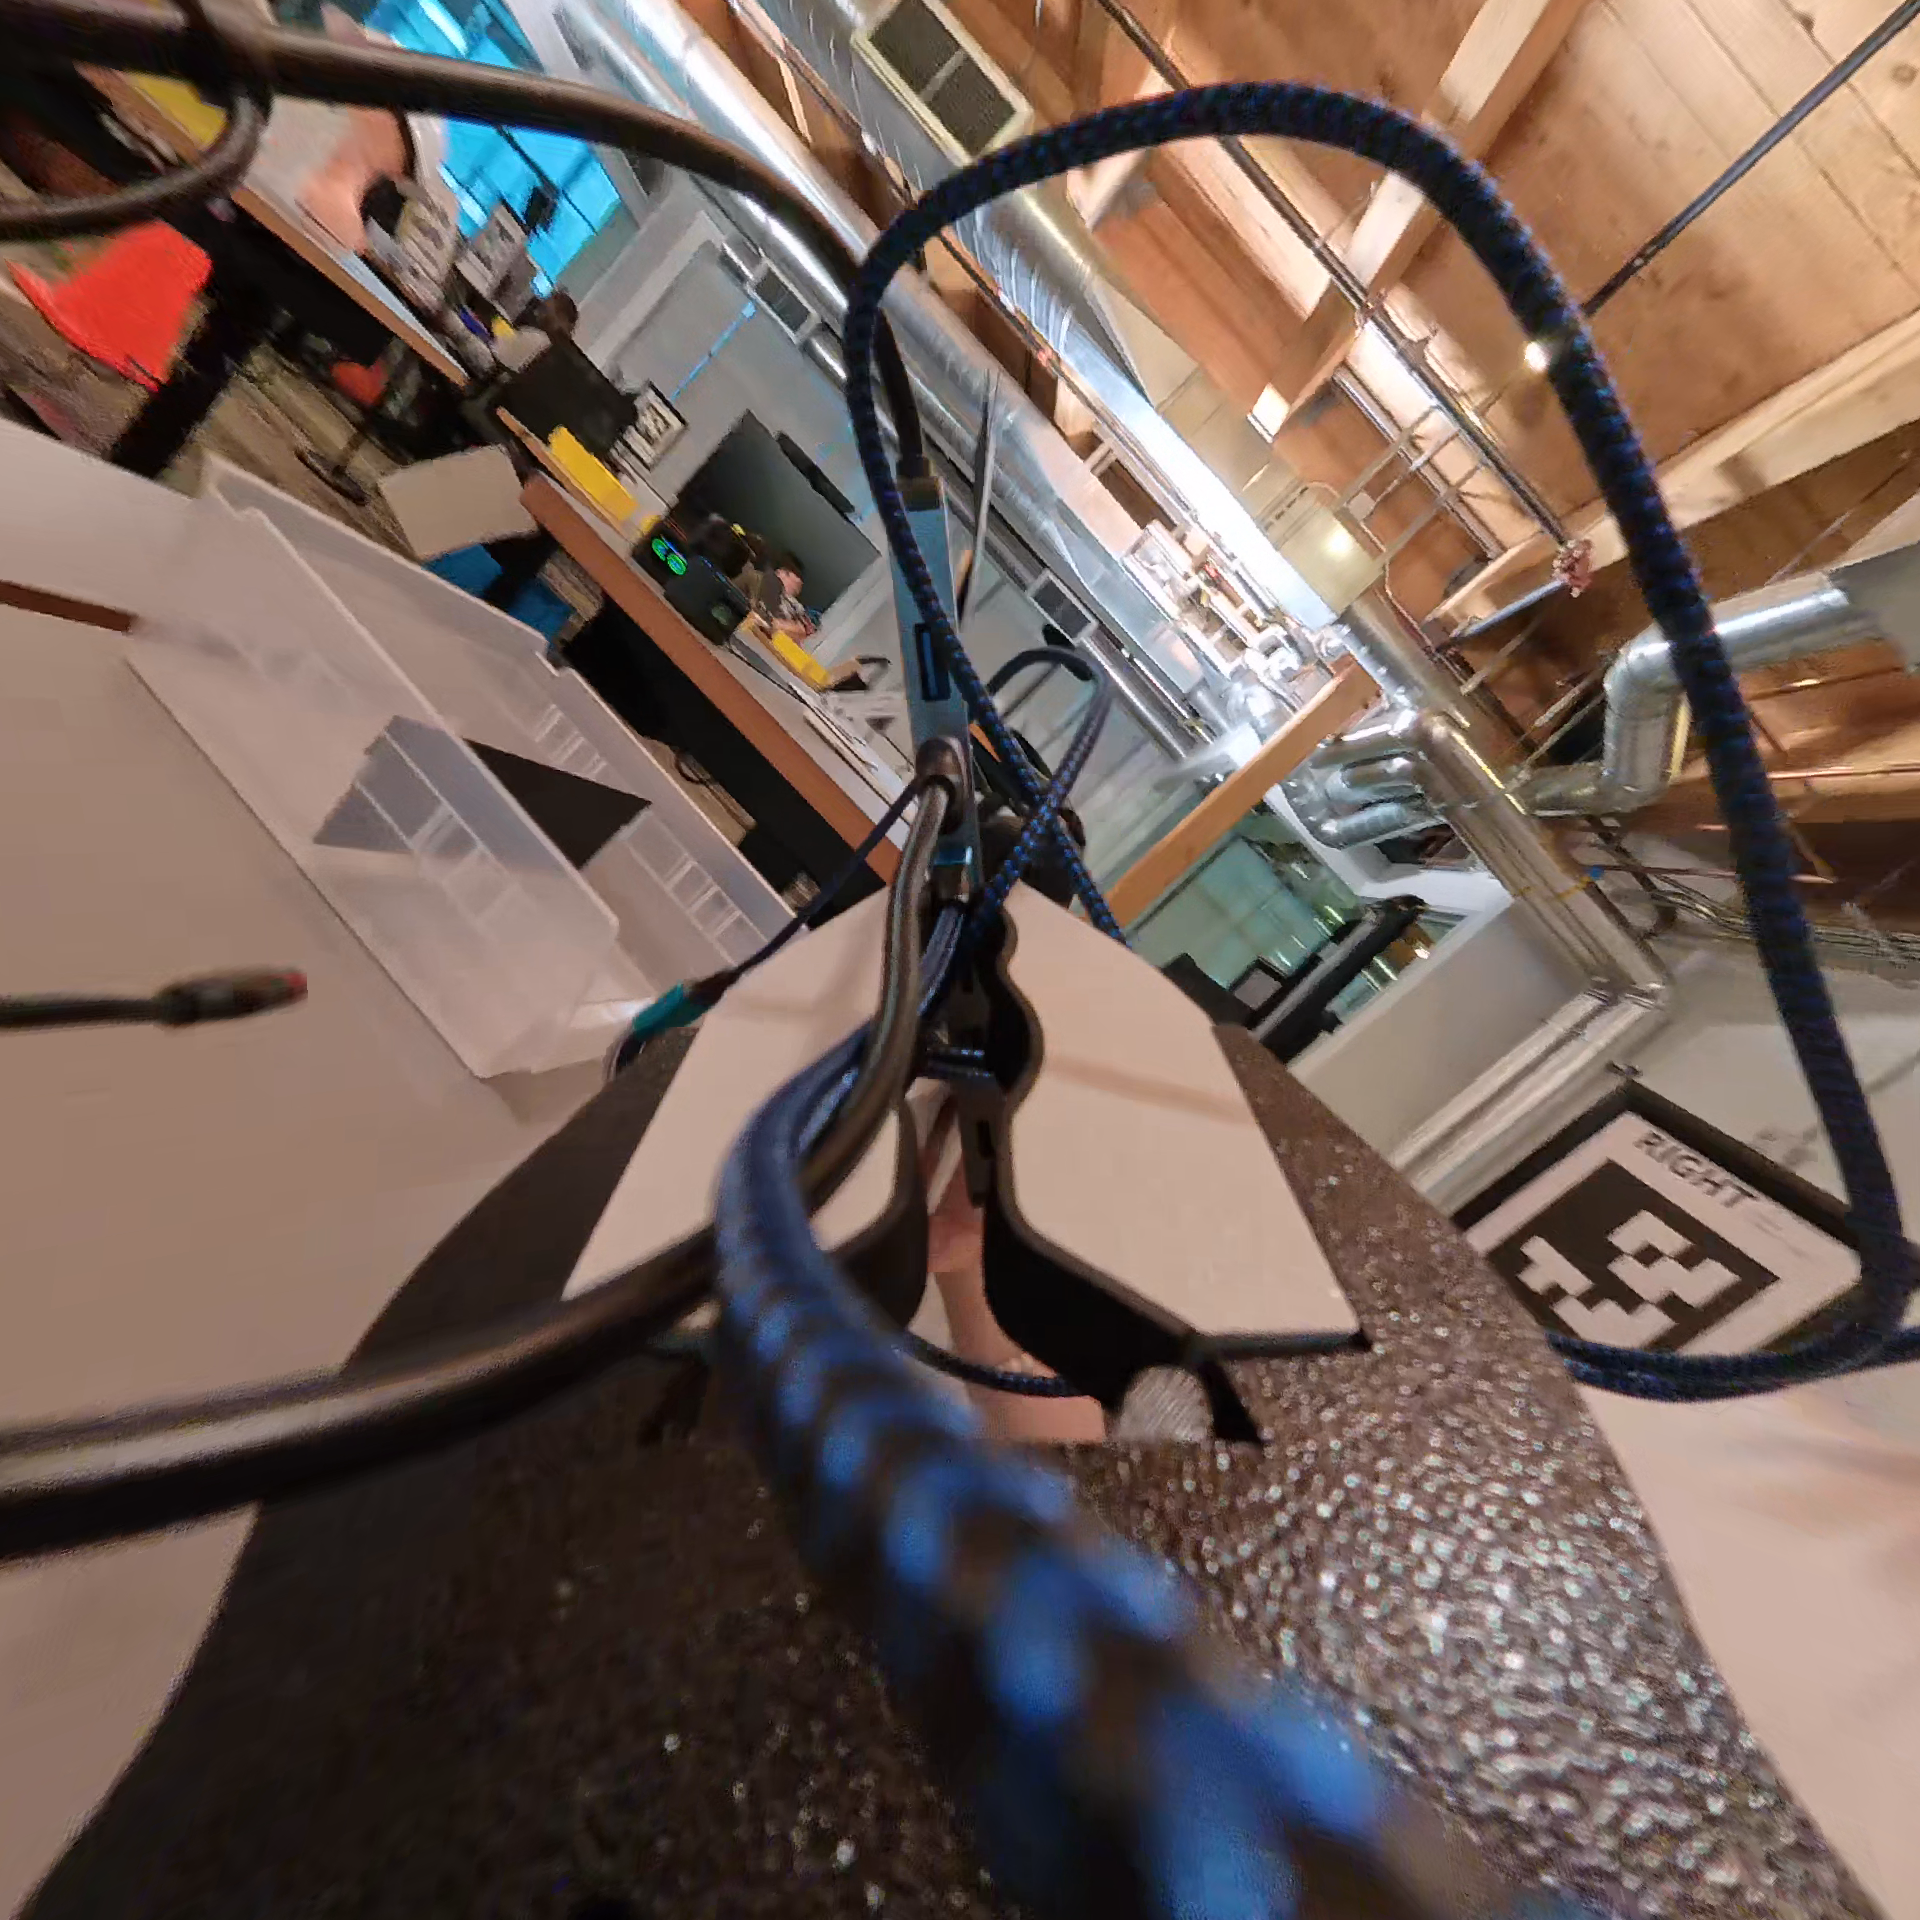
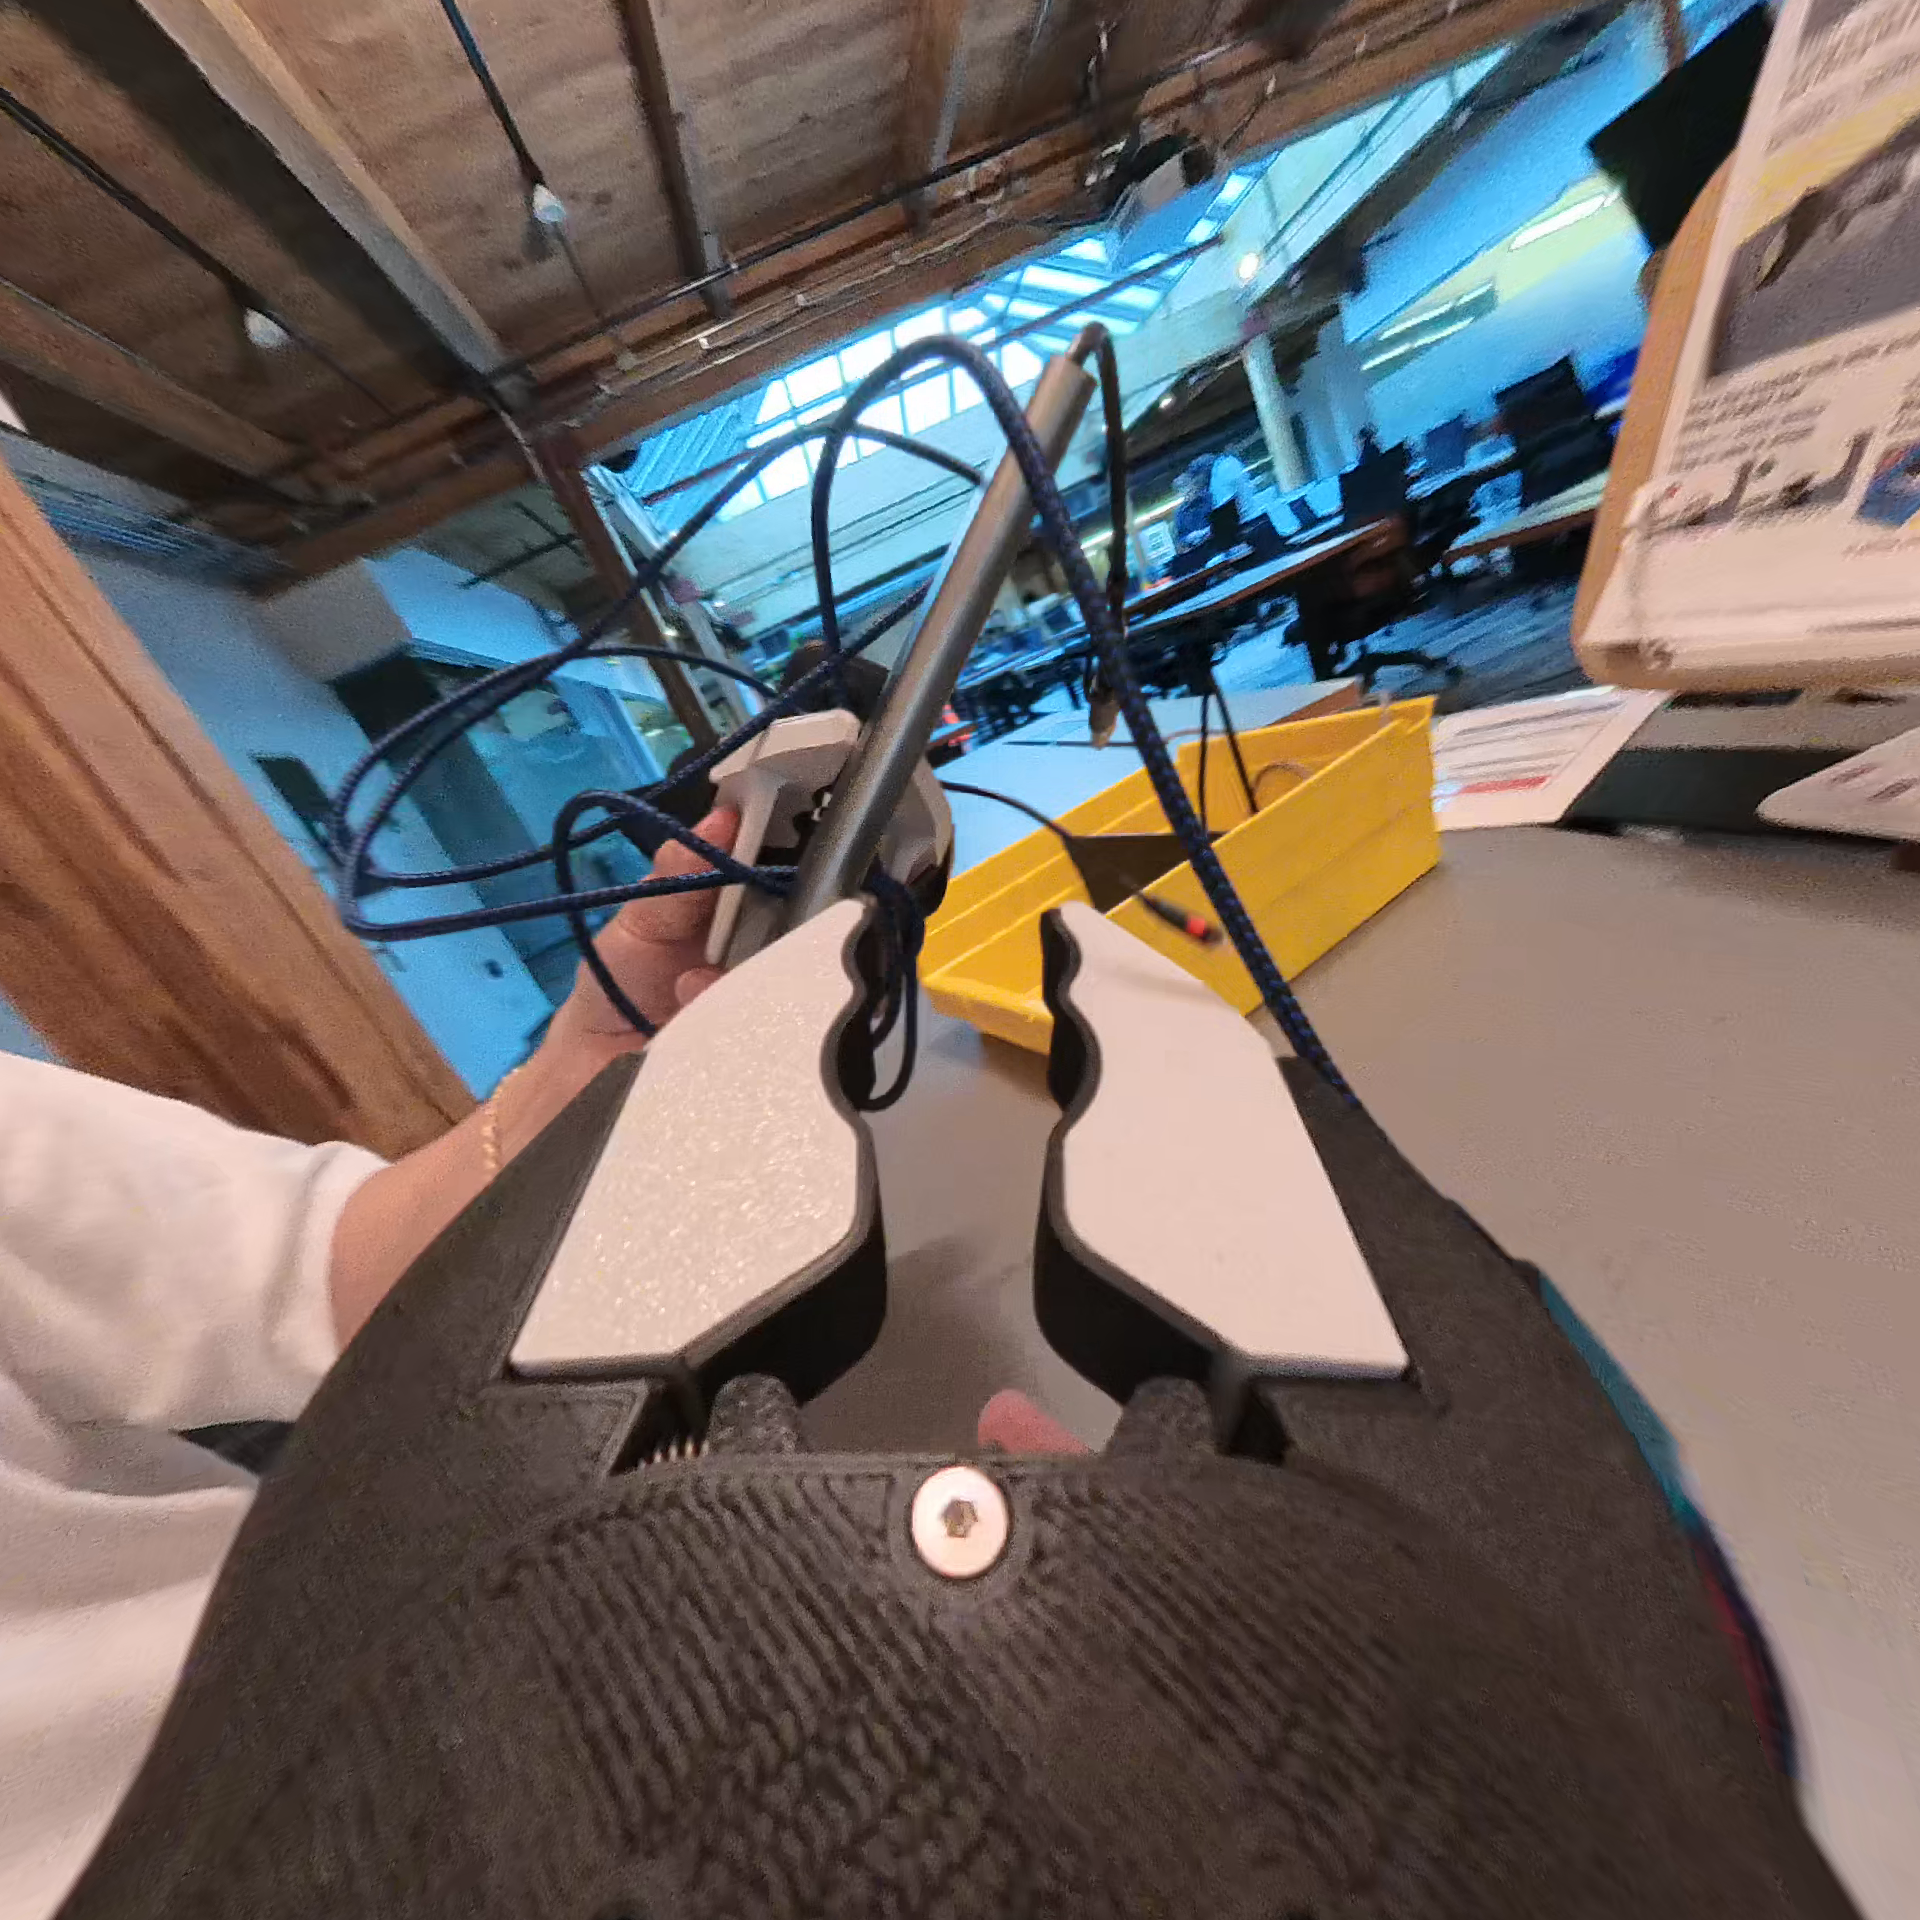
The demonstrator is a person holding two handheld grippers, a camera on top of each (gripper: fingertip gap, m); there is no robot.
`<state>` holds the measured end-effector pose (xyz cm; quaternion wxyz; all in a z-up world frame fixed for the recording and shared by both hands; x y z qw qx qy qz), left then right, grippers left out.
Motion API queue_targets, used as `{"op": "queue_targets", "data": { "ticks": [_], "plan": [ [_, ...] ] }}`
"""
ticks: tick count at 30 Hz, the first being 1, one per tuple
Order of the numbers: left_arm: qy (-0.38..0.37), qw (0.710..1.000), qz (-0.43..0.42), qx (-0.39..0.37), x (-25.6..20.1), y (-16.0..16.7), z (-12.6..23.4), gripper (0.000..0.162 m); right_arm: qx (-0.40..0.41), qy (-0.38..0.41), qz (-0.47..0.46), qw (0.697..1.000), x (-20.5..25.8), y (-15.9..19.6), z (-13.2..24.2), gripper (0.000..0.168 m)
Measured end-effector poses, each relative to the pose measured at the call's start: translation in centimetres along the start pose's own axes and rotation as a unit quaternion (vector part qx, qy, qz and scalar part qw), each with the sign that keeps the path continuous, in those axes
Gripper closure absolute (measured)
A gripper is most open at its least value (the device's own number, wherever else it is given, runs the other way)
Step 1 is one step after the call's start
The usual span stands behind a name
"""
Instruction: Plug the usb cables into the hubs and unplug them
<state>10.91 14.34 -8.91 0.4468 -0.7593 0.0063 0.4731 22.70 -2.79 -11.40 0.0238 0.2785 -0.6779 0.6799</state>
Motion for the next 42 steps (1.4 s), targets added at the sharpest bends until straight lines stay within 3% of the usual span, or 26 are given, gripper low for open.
{"op": "queue_targets", "data": {
  "ticks": [3, 5, 7, 9, 10, 14, 18, 21, 23, 26, 28, 29, 31, 35, 39, 42],
  "plan": [
    [-0.028, 0.999, -0.030, -0.020, 0.3, 0.0, 0.5, 0.156, -0.013, -0.032, -0.030, 0.999, -0.5, 0.1, 0.3, 0.114],
    [-0.043, 0.998, -0.049, -0.024, 0.3, 0.2, 0.6, 0.157, 0.005, -0.032, -0.039, 0.999, -0.6, 0.2, 0.2, 0.120],
    [-0.032, 0.997, -0.065, -0.015, 0.2, 0.8, 0.2, 0.156, 0.027, -0.018, -0.027, 0.999, -0.6, 0.7, -0.3, 0.113],
    [-0.043, 0.995, -0.092, -0.006, 0.1, 1.5, -0.3, 0.157, 0.038, -0.031, -0.015, 0.999, -0.3, 1.1, -1.2, 0.123],
    [-0.056, 0.993, -0.107, -0.007, 0.1, 1.7, -0.4, 0.156, 0.039, -0.057, -0.002, 0.998, 0.0, 1.2, -1.5, 0.149],
    [-0.048, 0.990, -0.134, 0.012, 0.2, 1.9, 0.2, 0.154, 0.072, -0.078, 0.020, 0.994, 0.1, 1.0, -1.5, 0.157],
    [-0.067, 0.974, -0.178, 0.122, 0.3, 2.6, 1.2, 0.142, 0.086, -0.077, 0.016, 0.993, -0.3, 0.2, 0.2, 0.157],
    [-0.083, 0.944, -0.234, 0.217, -0.1, 3.3, 2.5, 0.135, 0.099, -0.066, -0.005, 0.993, -1.1, -0.2, 2.0, 0.157],
    [-0.090, 0.908, -0.250, 0.323, -0.4, 3.9, 3.8, 0.126, 0.124, -0.061, -0.020, 0.990, -1.5, -0.3, 3.1, 0.157],
    [-0.185, 0.811, -0.294, 0.471, -0.5, 3.8, 7.2, 0.120, 0.180, -0.049, -0.012, 0.982, -1.8, -0.1, 4.7, 0.157],
    [-0.260, 0.739, -0.325, 0.530, -0.9, 2.8, 10.0, 0.118, 0.213, -0.030, 0.006, 0.977, -2.0, 0.1, 5.6, 0.157],
    [-0.293, 0.717, -0.335, 0.537, -1.4, 2.0, 10.9, 0.119, 0.227, -0.029, 0.010, 0.973, -2.0, 0.2, 5.9, 0.157],
    [-0.312, 0.713, -0.365, 0.512, -3.0, 0.1, 10.9, 0.119, 0.256, -0.039, 0.014, 0.966, -1.9, 0.7, 6.0, 0.157],
    [-0.255, 0.714, -0.460, 0.462, -6.9, -1.5, 5.1, 0.112, 0.320, -0.065, 0.029, 0.945, -1.1, 1.8, 4.2, 0.158],
    [-0.189, 0.696, -0.431, 0.543, -7.2, -1.0, -1.2, 0.103, 0.359, -0.070, 0.057, 0.929, 0.2, 2.4, 1.7, 0.158],
    [-0.167, 0.660, -0.376, 0.629, -4.8, -0.4, -4.0, 0.115, 0.371, -0.069, 0.074, 0.923, 0.9, 2.5, 0.8, 0.158]
  ]
}}
Point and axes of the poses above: each gripper's, where its closed fingertips meet, z back along the fingers, y out of its underside, x = y × z across the jaws, the point moved 10 cm from there along z, back along the fingers, and after that the axes turned 9 degrees about x, right-handed, at the moved point
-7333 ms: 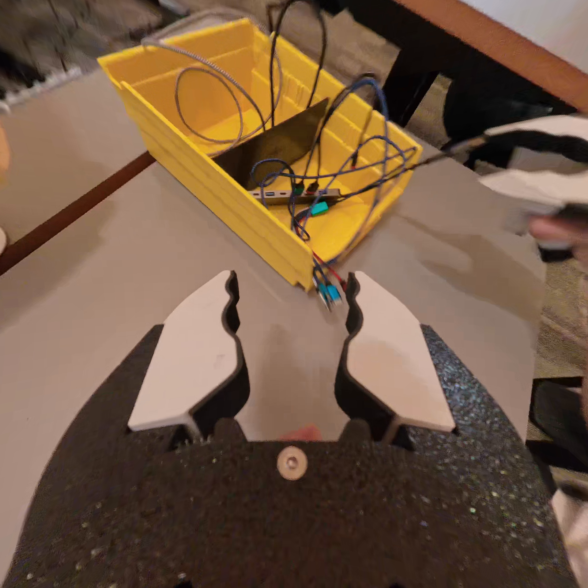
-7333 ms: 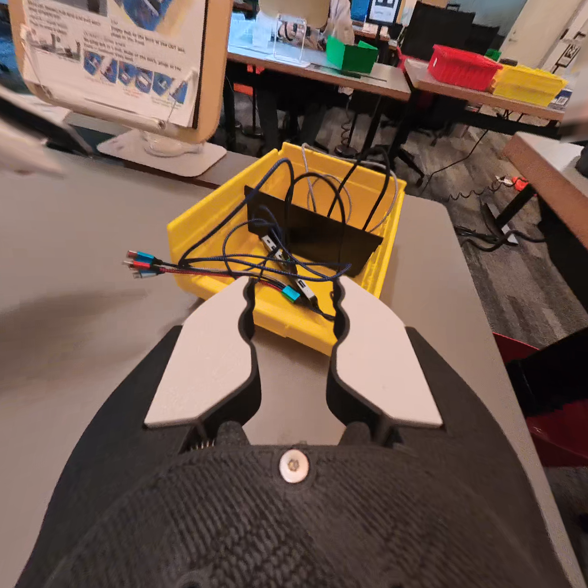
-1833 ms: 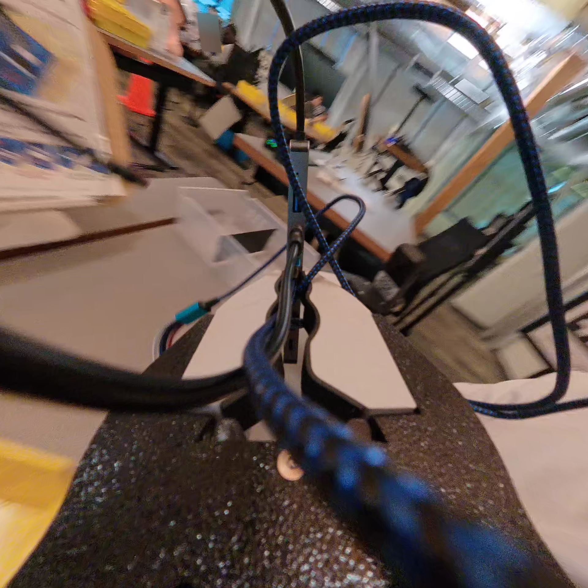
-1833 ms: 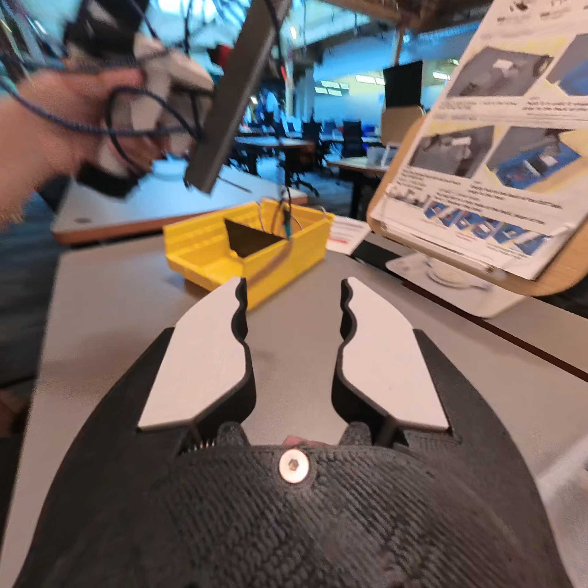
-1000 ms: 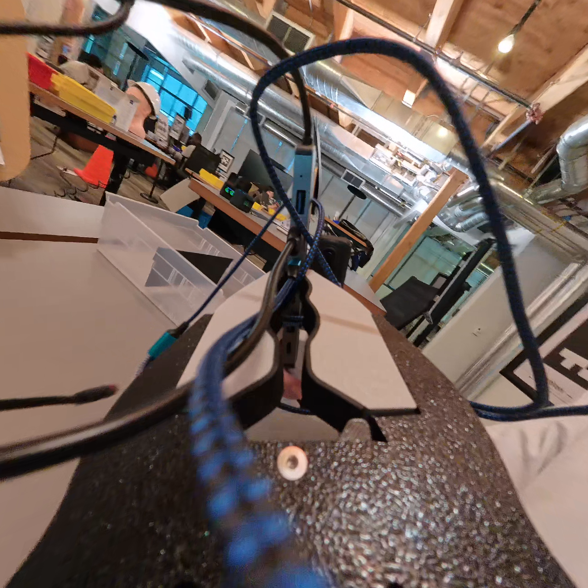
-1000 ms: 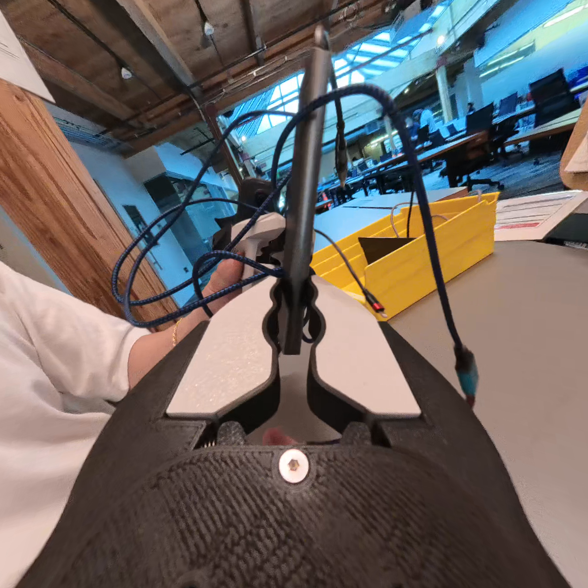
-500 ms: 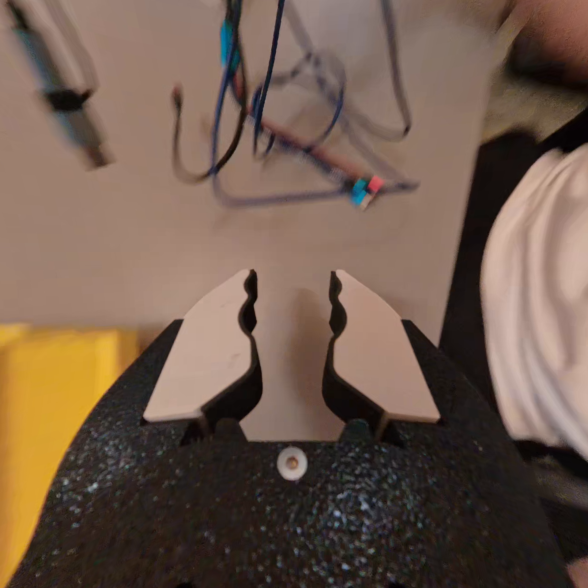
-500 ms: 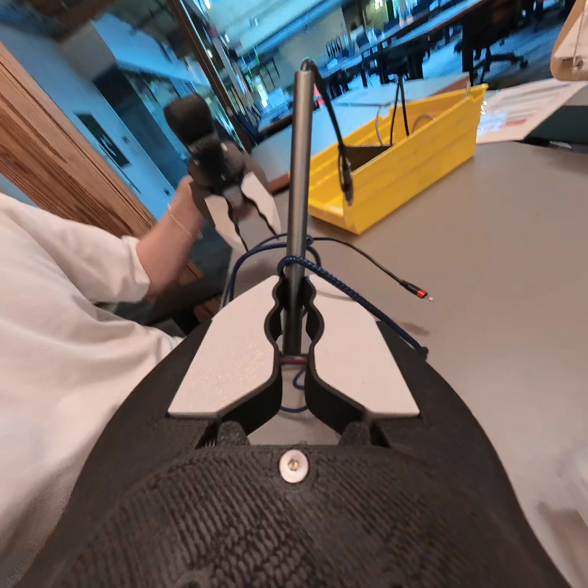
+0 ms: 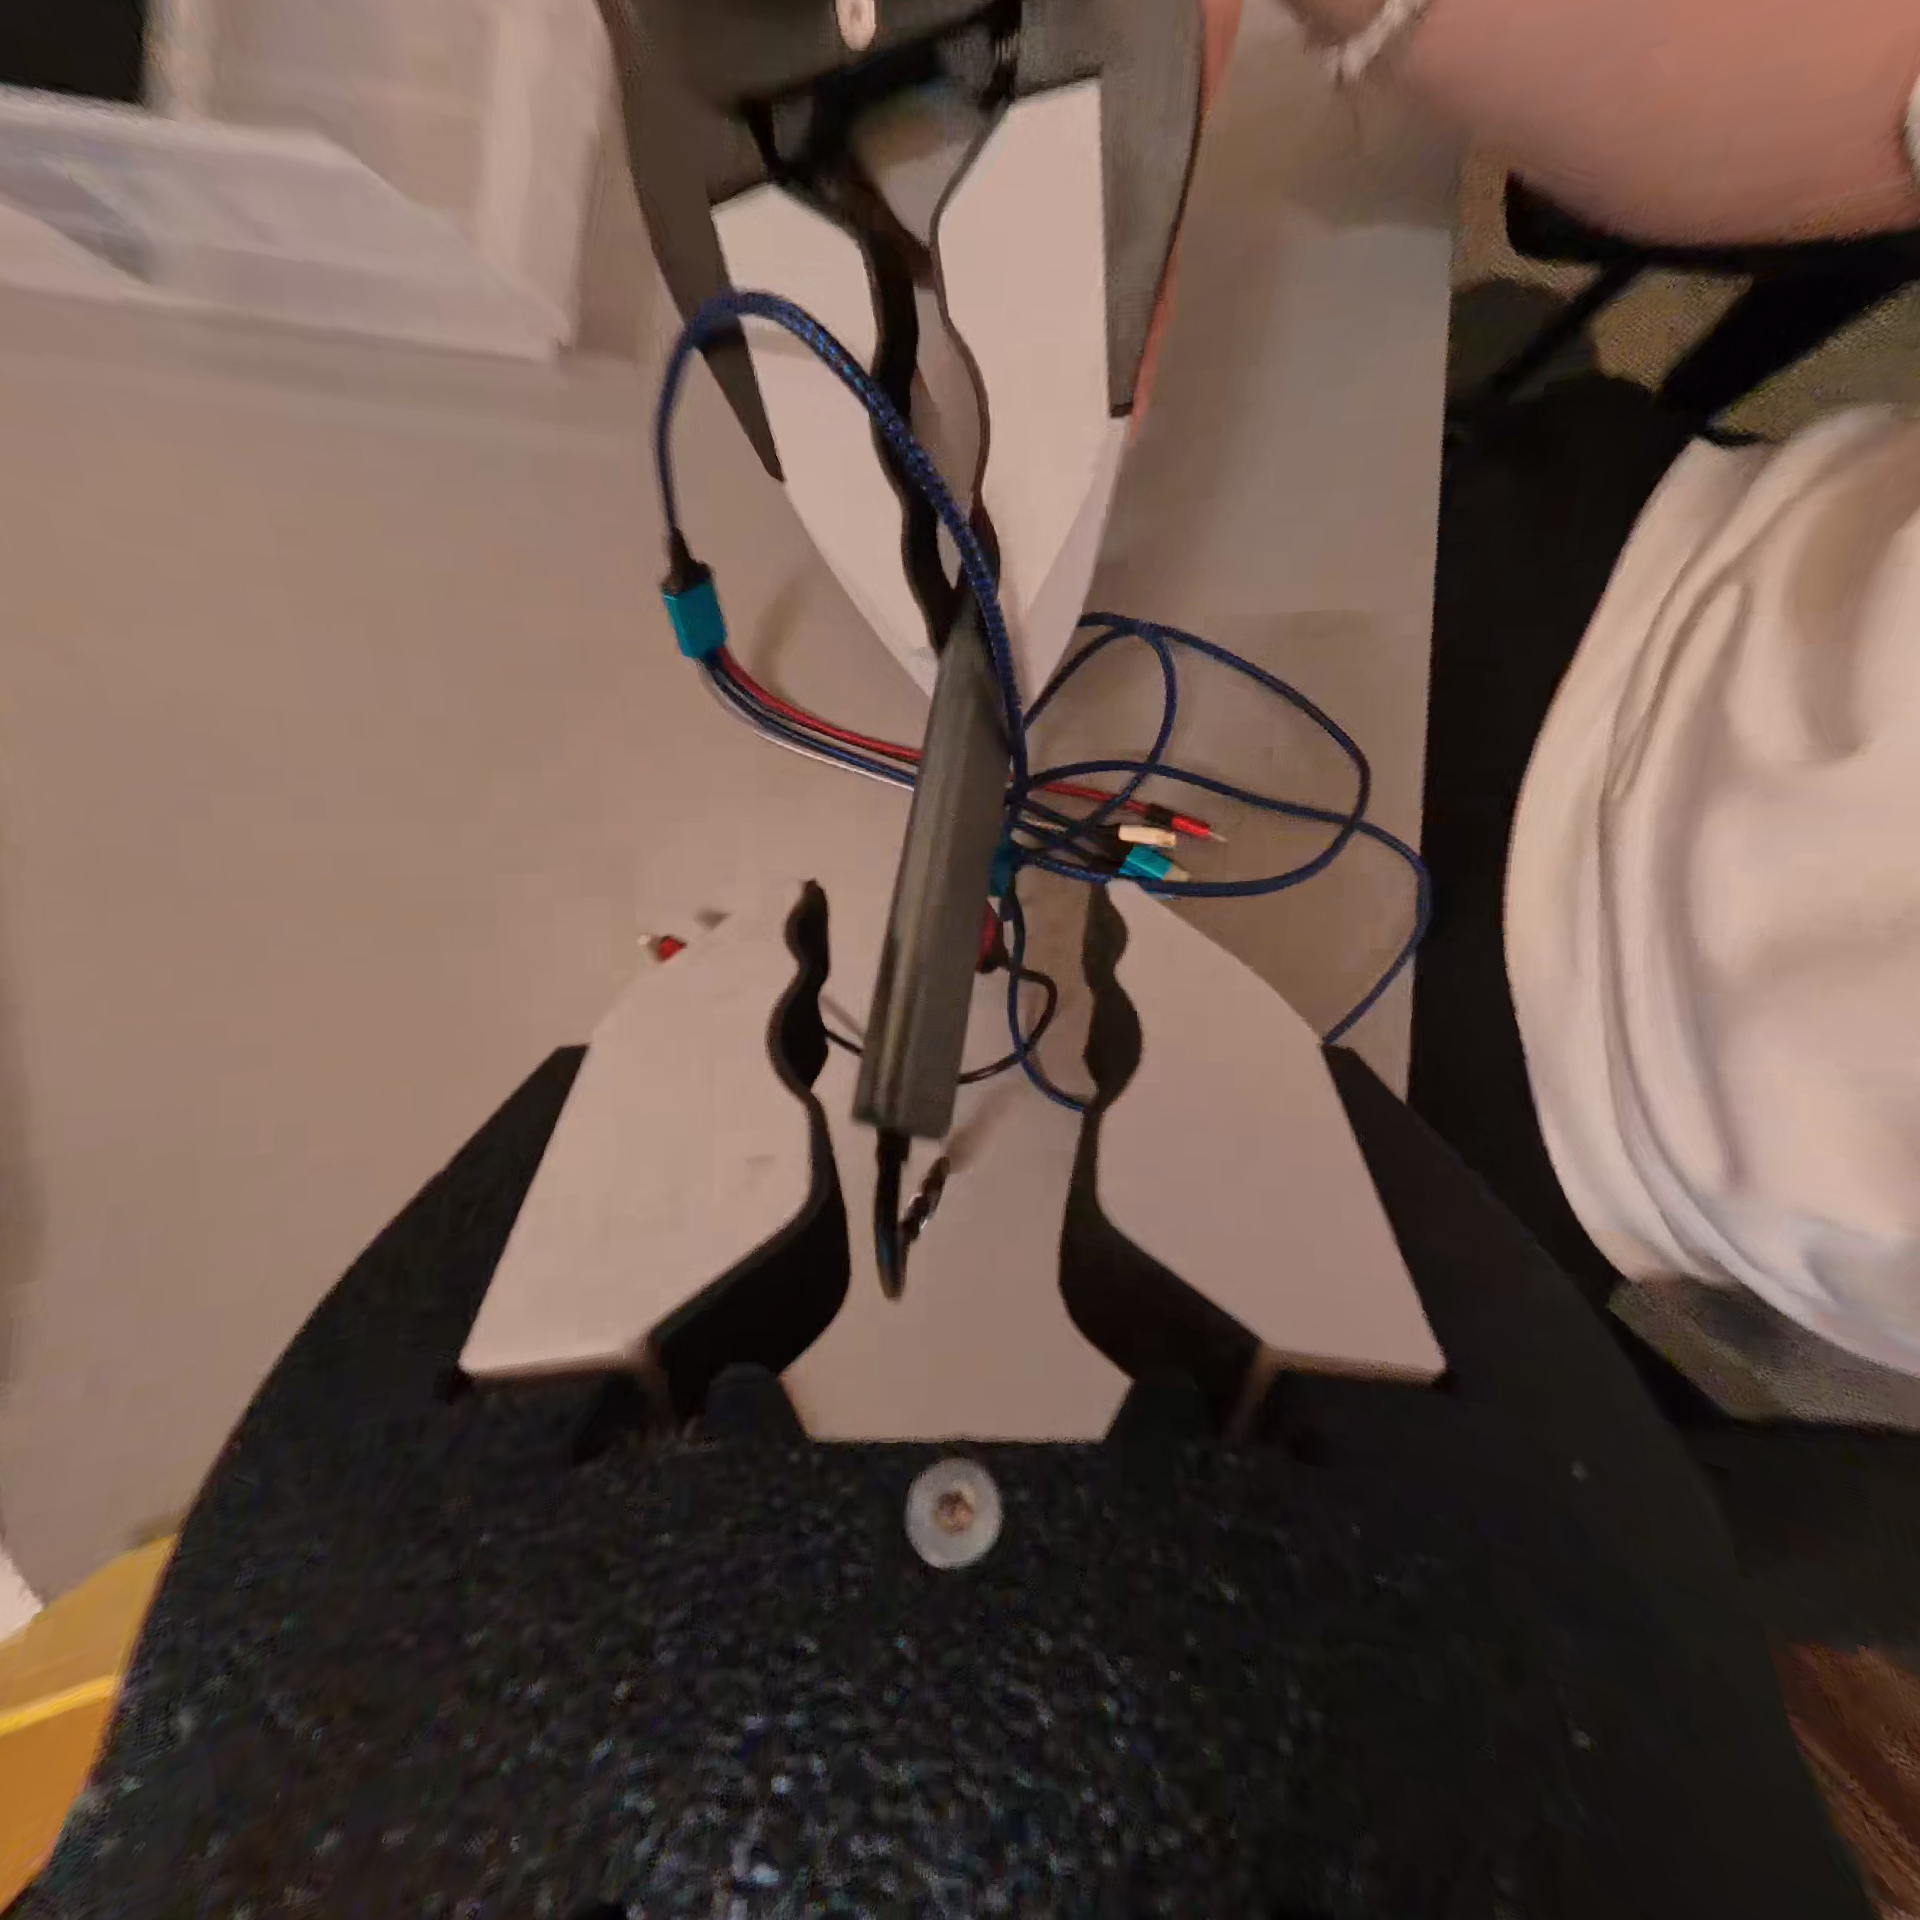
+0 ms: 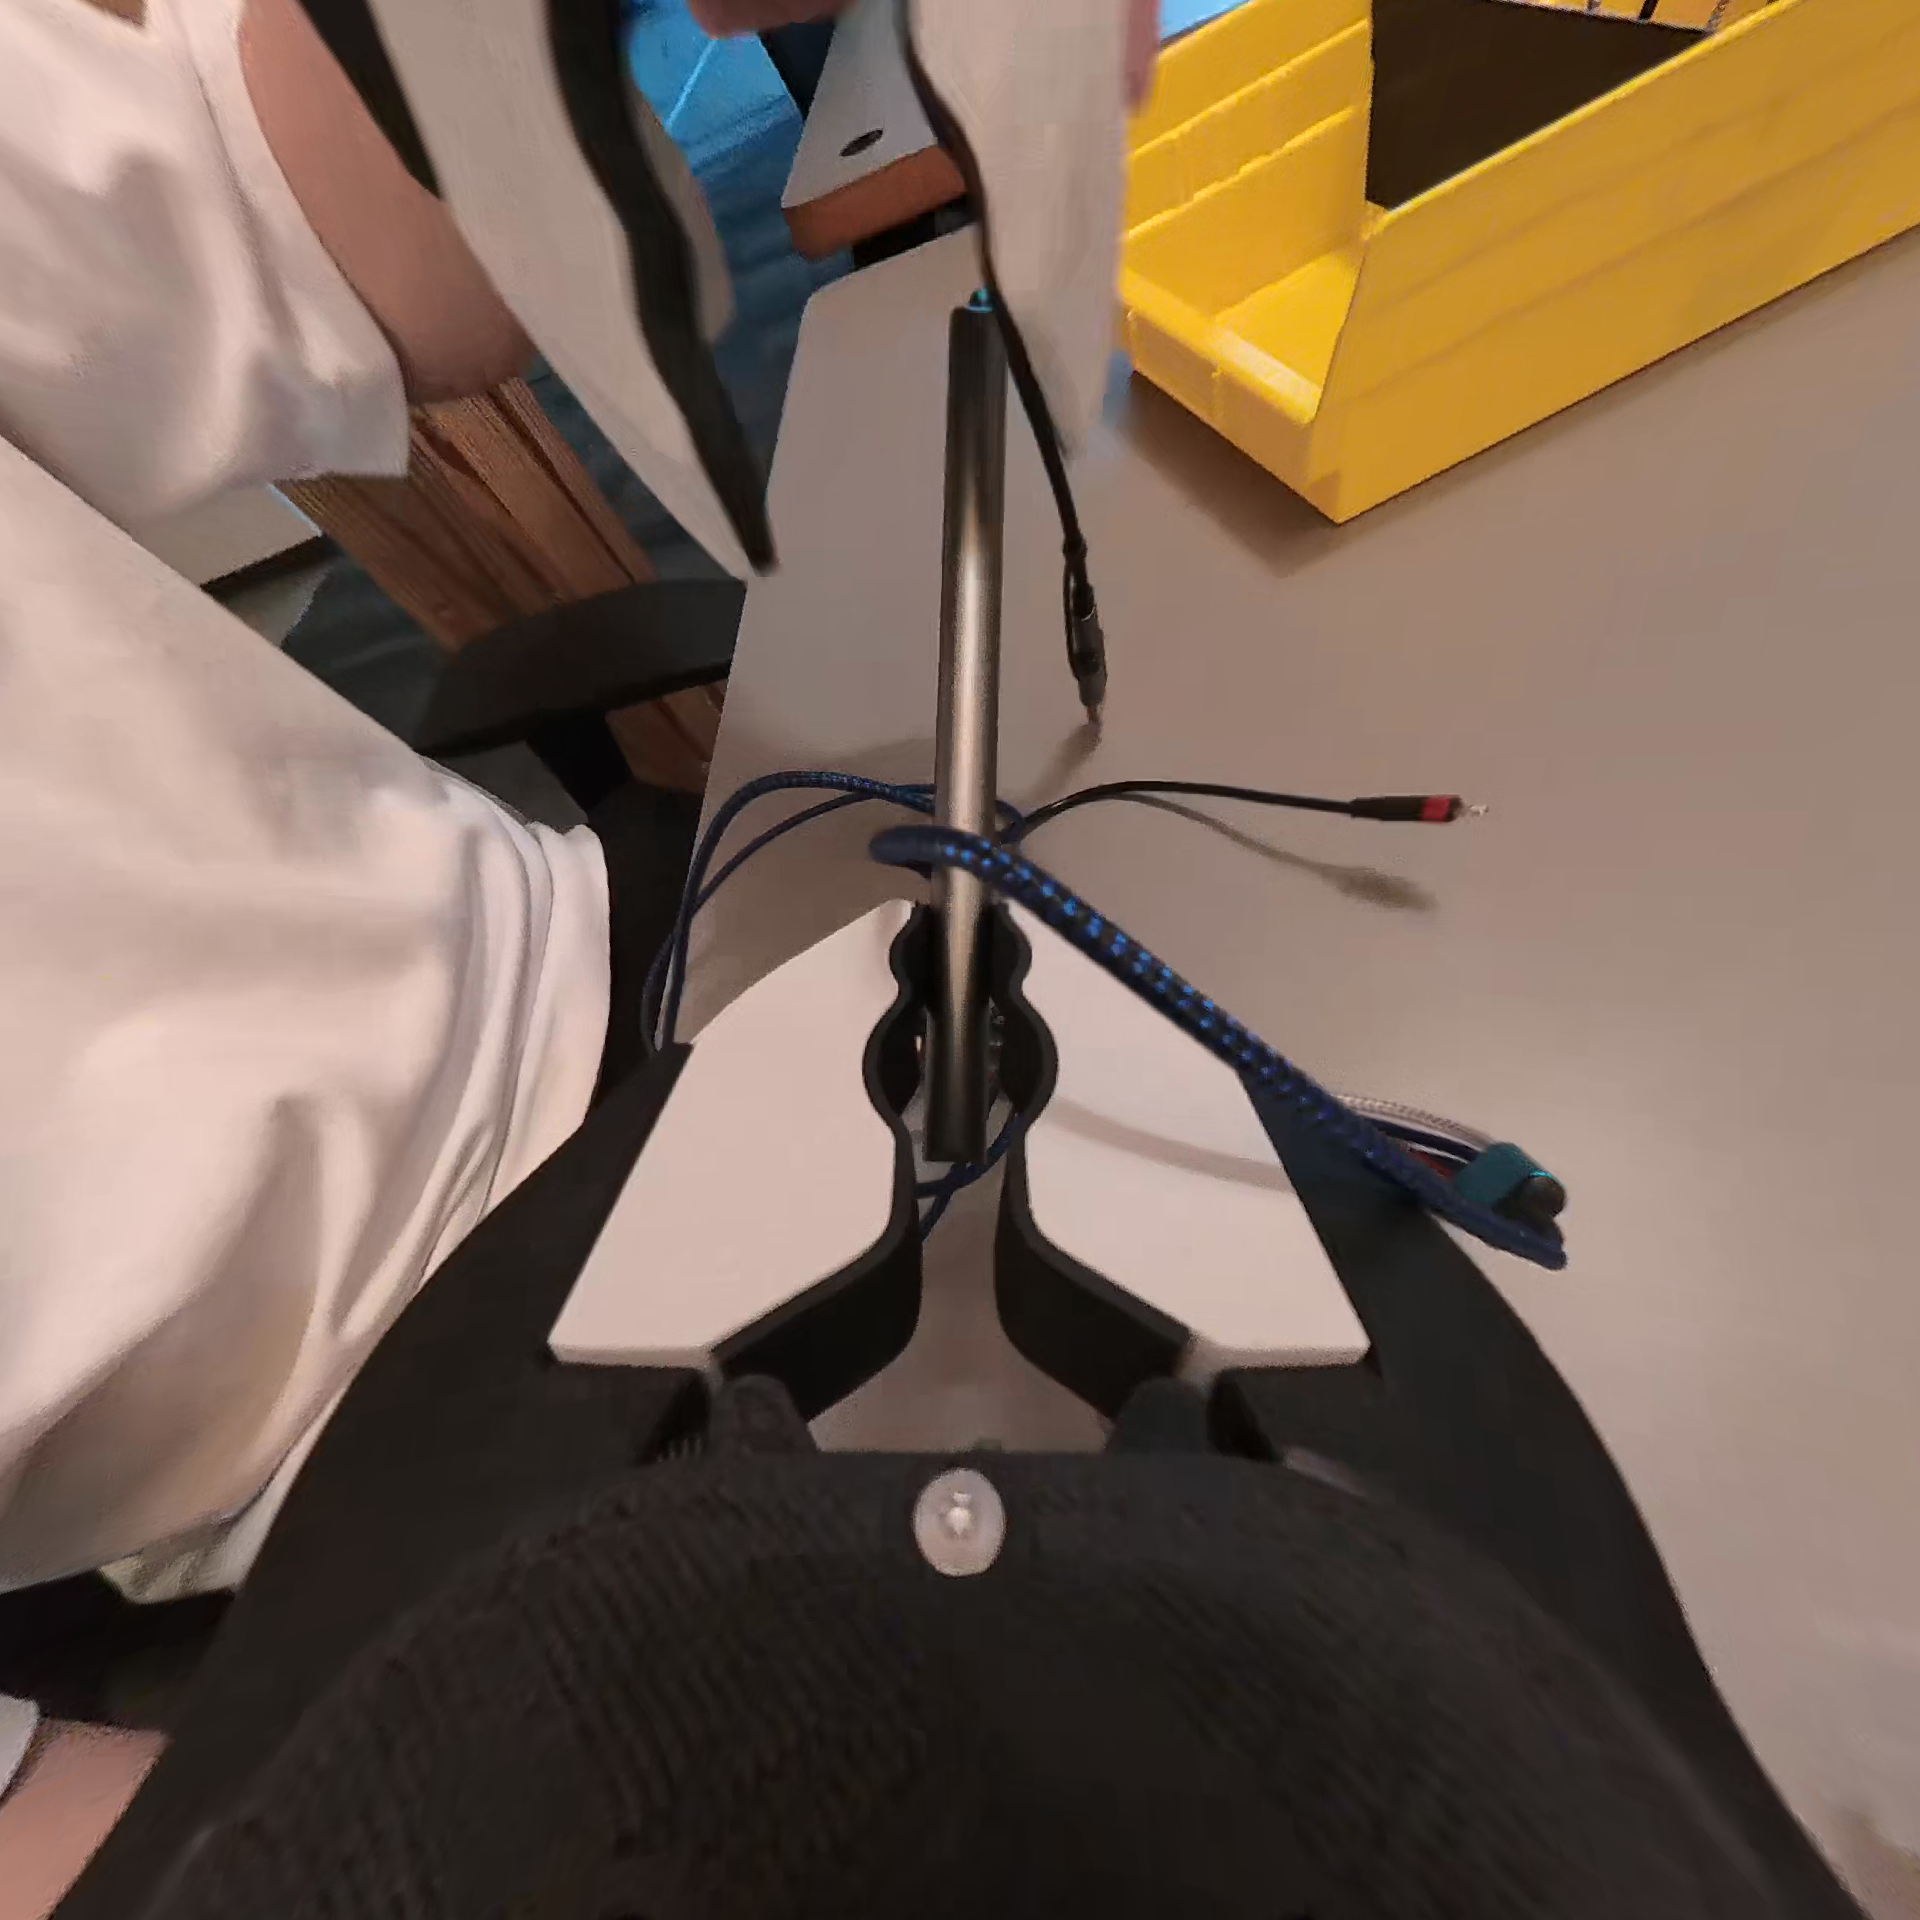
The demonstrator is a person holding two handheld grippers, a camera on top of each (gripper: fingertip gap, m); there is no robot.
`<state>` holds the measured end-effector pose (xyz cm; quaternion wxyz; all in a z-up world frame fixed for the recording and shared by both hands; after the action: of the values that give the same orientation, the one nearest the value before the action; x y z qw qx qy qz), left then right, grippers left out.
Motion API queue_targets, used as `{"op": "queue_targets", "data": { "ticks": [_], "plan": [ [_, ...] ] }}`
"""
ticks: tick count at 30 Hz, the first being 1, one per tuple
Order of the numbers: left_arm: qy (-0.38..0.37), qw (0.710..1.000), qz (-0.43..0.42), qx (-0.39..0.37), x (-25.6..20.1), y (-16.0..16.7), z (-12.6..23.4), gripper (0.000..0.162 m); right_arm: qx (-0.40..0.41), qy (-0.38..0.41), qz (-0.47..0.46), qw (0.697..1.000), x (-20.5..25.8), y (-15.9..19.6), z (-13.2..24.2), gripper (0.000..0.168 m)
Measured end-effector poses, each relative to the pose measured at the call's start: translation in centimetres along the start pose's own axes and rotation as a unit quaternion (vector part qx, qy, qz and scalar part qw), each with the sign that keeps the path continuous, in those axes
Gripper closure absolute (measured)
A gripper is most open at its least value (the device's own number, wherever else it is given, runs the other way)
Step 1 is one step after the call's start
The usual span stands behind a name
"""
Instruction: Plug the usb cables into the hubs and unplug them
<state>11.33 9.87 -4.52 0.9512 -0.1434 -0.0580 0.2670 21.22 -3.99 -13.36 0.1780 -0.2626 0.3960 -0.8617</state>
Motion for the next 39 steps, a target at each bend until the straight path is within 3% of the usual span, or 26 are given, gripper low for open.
{"op": "queue_targets", "data": {
  "ticks": [4, 9, 13, 15, 17, 21, 23, 25, 27, 29, 33, 39],
  "plan": [
    [0.125, 0.990, 0.005, 0.064, 1.5, -0.7, -3.2, 0.150, 0.009, 0.005, 0.012, 1.000, 0.5, -0.4, -0.3, 0.157],
    [0.136, 0.987, 0.063, 0.052, 2.8, -0.5, -4.0, 0.152, 0.000, 0.073, 0.003, 0.997, 0.0, -0.1, 0.6, 0.153],
    [0.138, 0.967, 0.194, -0.088, 5.3, 2.5, -2.5, 0.152, -0.031, 0.218, -0.011, 0.975, -0.3, 0.3, 3.8, 0.111],
    [0.146, 0.924, 0.288, -0.205, 6.9, 4.8, -1.7, 0.153, -0.046, 0.310, -0.012, 0.950, 0.1, 0.1, 5.7, 0.090],
    [0.157, 0.854, 0.380, -0.319, 8.0, 7.2, -1.7, 0.153, -0.078, 0.368, 0.007, 0.927, 1.3, -1.1, 6.8, 0.088],
    [0.204, 0.698, 0.479, -0.492, 7.4, 9.9, -3.8, 0.153, -0.163, 0.353, 0.074, 0.918, 4.7, -4.8, 4.6, 0.113],
    [0.248, 0.631, 0.495, -0.544, 6.3, 9.9, -5.0, 0.152, -0.142, 0.358, 0.122, 0.915, 4.9, -5.7, 1.8, 0.113],
    [0.283, 0.592, 0.500, -0.566, 5.2, 9.4, -6.2, 0.153, -0.089, 0.418, 0.152, 0.891, 3.3, -5.4, -0.5, 0.112],
    [0.297, 0.574, 0.506, -0.571, 4.3, 9.0, -7.0, 0.153, -0.035, 0.459, 0.203, 0.864, 1.8, -4.4, -1.9, 0.117],
    [0.296, 0.571, 0.507, -0.574, 3.6, 8.7, -7.2, 0.153, -0.008, 0.451, 0.234, 0.861, 1.0, -3.5, -2.8, 0.124],
    [0.292, 0.573, 0.511, -0.570, 2.5, 8.3, -7.6, 0.153, -0.065, 0.425, 0.234, 0.872, 0.7, -3.4, -2.9, 0.145],
    [0.259, 0.561, 0.525, -0.585, 2.3, 8.3, -7.3, 0.153, -0.100, 0.423, 0.246, 0.866, 0.8, -3.2, -2.6, 0.145]
  ]
}}
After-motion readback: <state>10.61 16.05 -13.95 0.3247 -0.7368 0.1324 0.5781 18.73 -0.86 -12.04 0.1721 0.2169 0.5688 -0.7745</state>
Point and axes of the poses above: each gripper's, where its closed fingertips meet, z back along the fingers, y out of its underside, x = y × z across the jaws, the point moved 10 cm from there along z, back along the fingers, and after that the axes turned 9 degrees about x, right-handed, at the moved point
